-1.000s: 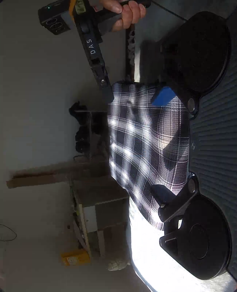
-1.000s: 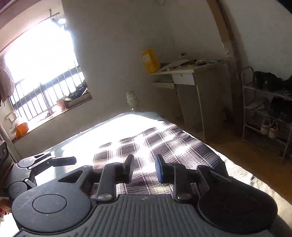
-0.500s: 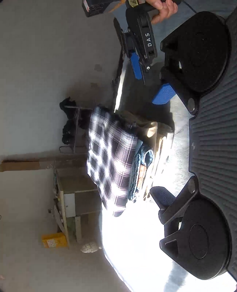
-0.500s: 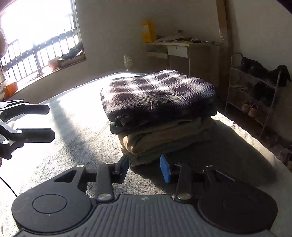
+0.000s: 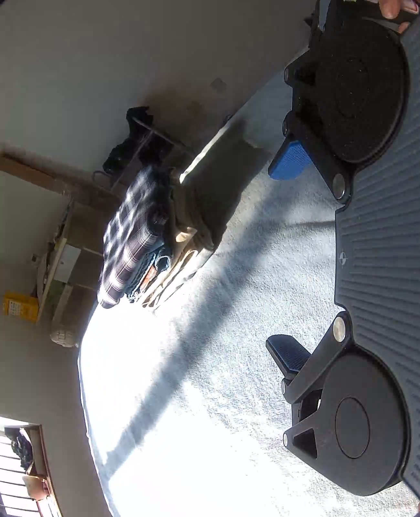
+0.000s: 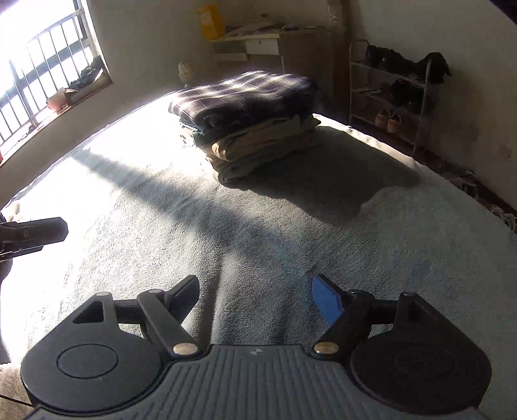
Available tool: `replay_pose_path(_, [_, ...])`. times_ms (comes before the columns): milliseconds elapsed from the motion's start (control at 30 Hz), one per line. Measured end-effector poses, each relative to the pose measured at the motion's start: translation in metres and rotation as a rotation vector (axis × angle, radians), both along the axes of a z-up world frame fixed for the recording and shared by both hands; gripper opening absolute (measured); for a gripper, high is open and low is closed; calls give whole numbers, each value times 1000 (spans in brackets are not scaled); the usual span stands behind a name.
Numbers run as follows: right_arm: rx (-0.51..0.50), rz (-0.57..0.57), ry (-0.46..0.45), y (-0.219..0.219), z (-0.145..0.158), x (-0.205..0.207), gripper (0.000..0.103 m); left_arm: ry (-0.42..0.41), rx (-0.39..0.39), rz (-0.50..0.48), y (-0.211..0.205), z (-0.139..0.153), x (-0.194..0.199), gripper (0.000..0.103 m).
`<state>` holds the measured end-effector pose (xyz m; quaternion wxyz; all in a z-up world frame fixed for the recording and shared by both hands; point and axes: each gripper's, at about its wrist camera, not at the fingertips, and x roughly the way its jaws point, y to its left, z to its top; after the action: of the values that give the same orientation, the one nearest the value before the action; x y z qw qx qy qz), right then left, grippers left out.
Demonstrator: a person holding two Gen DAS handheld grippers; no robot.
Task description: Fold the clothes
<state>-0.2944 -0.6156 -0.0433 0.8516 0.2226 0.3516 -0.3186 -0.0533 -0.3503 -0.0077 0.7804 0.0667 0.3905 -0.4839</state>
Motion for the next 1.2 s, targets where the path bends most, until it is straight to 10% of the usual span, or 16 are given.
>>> replay_pose_path(333, [-125, -25, -58, 32, 47, -25, 103, -64, 148, 103, 12, 9, -56, 103])
replay_pose_path(1200, [-273, -138, 37, 42, 51, -61, 103, -226, 64, 77, 14, 21, -138, 103])
